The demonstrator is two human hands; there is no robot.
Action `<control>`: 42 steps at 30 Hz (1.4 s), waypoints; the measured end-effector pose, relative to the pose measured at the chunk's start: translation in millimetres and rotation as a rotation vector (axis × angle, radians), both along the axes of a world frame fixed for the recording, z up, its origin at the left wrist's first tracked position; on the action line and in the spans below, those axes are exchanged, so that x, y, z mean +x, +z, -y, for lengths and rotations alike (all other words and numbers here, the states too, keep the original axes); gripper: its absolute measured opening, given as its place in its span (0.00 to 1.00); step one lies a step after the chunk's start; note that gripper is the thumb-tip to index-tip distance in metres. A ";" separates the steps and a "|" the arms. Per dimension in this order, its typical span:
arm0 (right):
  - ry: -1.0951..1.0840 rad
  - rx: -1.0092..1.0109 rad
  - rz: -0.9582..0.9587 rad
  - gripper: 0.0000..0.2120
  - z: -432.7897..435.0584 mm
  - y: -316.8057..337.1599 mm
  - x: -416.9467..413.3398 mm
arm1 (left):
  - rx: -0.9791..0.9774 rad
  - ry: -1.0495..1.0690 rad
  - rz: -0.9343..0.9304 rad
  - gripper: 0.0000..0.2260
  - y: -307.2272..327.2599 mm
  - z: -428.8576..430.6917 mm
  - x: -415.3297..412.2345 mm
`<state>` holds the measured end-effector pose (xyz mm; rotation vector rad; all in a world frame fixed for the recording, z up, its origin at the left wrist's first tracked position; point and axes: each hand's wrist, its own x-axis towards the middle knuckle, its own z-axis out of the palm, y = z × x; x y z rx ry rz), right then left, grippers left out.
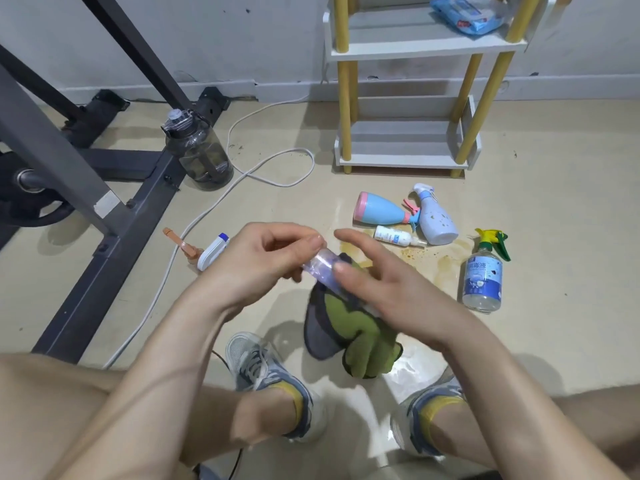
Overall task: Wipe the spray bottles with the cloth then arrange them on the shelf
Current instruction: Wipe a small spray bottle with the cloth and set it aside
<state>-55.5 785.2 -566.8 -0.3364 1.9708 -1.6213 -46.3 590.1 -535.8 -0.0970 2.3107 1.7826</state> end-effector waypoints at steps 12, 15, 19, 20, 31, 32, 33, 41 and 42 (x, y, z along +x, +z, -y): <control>-0.237 0.098 -0.366 0.06 -6.0 -1.0 1.8 | -0.173 0.030 0.196 0.27 -5.6 -8.2 1.9; -0.488 -0.036 -0.334 0.07 3.8 -4.8 6.3 | -0.209 0.175 0.061 0.22 -20.4 -20.7 3.3; -0.862 -0.583 0.309 0.12 9.7 -11.8 -3.2 | -0.324 0.098 -0.258 0.15 -39.9 -49.3 23.1; -0.904 -0.658 0.385 0.14 9.0 -13.7 -4.9 | -0.364 0.050 -0.271 0.17 -41.0 -58.1 29.3; -0.430 -0.357 0.169 0.21 31.3 6.9 40.5 | -0.694 0.115 -0.184 0.14 -29.3 -57.6 21.4; -0.493 -0.363 0.163 0.20 28.0 6.0 32.7 | -0.688 0.090 -0.156 0.14 -27.4 -63.7 27.4; -0.564 -0.378 0.158 0.20 23.9 6.9 22.0 | -0.685 0.051 -0.139 0.15 -26.1 -73.4 36.5; -0.439 -0.449 0.247 0.32 29.8 -25.3 33.0 | -0.492 0.185 -0.162 0.20 -41.3 -54.1 19.9; -0.442 -0.467 0.270 0.30 27.9 -27.0 30.6 | -0.471 0.138 -0.146 0.21 -40.7 -55.7 24.5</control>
